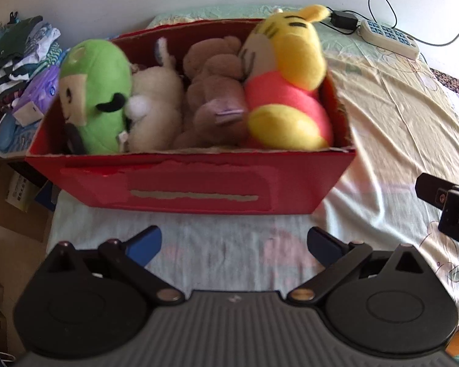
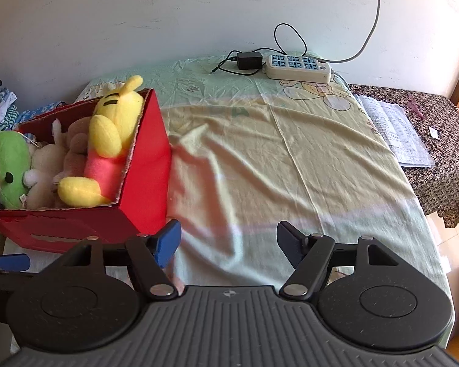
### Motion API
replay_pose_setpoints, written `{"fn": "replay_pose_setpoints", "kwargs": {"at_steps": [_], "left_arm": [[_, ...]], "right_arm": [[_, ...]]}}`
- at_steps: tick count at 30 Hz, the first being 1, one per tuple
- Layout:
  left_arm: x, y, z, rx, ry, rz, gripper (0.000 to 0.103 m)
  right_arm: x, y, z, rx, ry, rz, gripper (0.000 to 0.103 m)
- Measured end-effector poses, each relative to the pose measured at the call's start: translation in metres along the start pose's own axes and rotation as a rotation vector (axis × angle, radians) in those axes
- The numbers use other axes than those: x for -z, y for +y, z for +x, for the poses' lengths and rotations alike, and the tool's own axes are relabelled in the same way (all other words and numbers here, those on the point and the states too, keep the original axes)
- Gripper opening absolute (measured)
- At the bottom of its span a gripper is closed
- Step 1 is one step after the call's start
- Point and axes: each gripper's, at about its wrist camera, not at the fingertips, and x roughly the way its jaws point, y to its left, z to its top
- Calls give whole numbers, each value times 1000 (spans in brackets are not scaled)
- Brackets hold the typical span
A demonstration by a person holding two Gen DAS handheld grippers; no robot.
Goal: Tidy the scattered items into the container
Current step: 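Move both grippers back toward the front of the red box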
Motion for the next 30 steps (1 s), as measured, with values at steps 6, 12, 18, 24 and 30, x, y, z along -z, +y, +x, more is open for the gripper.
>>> {"fn": "replay_pose_setpoints", "kwargs": {"at_steps": [6,12,18,24,30], "left_arm": [[2,39,-5,7,-3,-5,101],[3,76,-9,7,-4,-22,101],[5,110,-12,9,-6,-36,101],[8,136,-17,-6,-17,-37,102],[6,162,-21,-30,-41,-29,102]], "right_arm": [[5,37,-8,2,-9,-11,73],[10,72,-16,5,-12,-26,73],[13,104,-22,0,-18,-40,74],[15,133,-27,-20,-31,-50,75],[14,163,-36,-43,-55,-60,75]]}}
